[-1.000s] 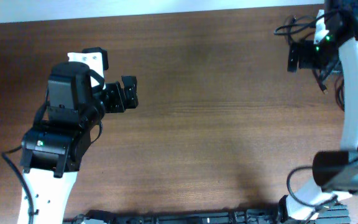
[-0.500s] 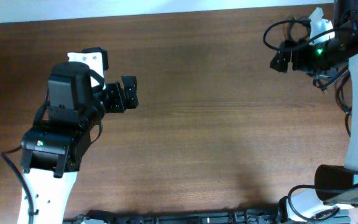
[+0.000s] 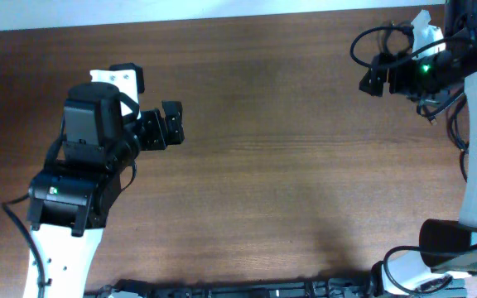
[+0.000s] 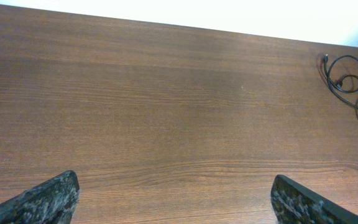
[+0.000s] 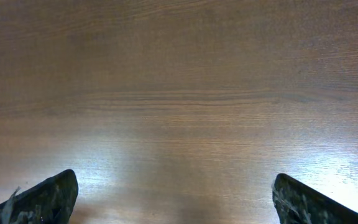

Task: Untangle cables

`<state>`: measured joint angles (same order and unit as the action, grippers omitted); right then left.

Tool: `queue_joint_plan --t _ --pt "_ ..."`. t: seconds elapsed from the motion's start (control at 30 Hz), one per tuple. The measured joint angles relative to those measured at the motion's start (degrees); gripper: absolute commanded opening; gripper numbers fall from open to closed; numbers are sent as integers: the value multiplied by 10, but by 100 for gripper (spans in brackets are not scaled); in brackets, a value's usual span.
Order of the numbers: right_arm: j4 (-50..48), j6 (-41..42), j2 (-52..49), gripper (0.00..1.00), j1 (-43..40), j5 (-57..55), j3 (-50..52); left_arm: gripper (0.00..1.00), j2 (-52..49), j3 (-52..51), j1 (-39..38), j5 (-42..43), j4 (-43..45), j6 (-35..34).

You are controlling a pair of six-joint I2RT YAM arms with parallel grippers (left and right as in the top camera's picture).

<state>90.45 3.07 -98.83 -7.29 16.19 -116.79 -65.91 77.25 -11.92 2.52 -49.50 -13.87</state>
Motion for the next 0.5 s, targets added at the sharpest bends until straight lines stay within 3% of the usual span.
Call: queue_joint_plan --t 0.4,0.5 --pt "0 0 0 99 0 0 0 99 0 0 0 -6 -1 0" --pt "0 0 0 99 0 0 0 99 0 0 0 -29 -38 0"
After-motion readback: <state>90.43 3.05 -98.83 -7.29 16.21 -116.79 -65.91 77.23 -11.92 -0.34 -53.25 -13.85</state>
